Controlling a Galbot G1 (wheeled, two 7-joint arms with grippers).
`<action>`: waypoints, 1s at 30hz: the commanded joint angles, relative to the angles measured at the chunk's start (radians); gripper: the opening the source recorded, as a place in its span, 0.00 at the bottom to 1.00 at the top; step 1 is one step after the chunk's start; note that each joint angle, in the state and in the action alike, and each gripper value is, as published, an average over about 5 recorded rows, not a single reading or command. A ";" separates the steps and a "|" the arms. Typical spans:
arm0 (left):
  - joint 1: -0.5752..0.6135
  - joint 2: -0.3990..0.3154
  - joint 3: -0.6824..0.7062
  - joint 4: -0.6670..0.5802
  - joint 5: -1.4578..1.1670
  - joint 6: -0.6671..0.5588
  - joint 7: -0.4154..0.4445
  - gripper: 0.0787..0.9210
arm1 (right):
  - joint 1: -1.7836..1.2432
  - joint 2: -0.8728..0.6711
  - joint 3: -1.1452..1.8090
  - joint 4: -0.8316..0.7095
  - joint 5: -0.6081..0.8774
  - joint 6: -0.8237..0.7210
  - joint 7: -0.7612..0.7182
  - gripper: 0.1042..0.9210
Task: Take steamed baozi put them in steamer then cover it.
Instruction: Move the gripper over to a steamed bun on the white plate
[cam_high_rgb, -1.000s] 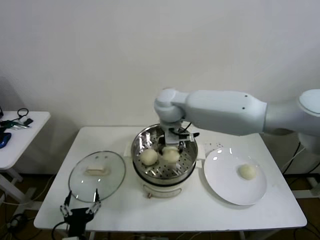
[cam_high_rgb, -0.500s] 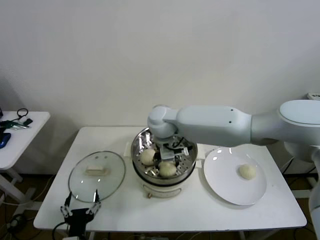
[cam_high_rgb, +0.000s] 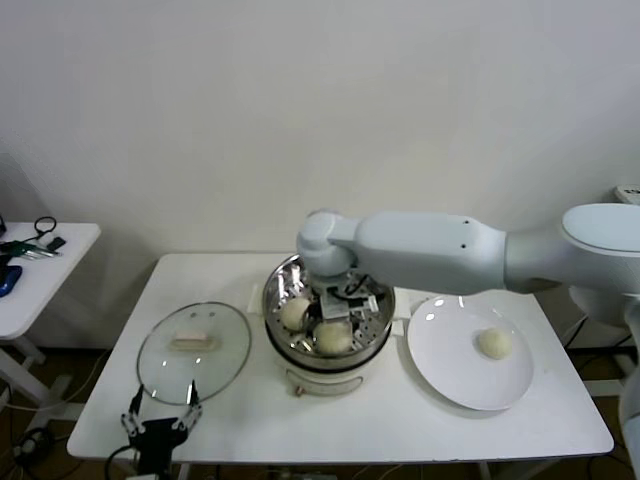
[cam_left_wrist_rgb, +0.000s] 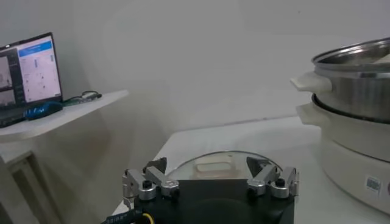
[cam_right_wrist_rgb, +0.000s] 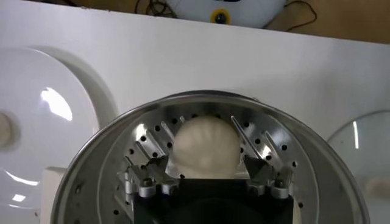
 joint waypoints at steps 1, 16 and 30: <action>0.009 0.002 0.000 -0.004 -0.003 -0.007 0.002 0.88 | 0.062 -0.103 0.041 -0.021 0.031 -0.036 0.028 0.88; -0.003 0.009 0.002 -0.021 -0.022 -0.014 0.014 0.88 | 0.193 -0.533 -0.115 -0.018 0.530 -0.692 0.222 0.88; -0.001 0.005 -0.010 -0.026 -0.024 -0.005 0.005 0.88 | -0.344 -0.756 0.317 -0.198 0.231 -0.616 0.094 0.88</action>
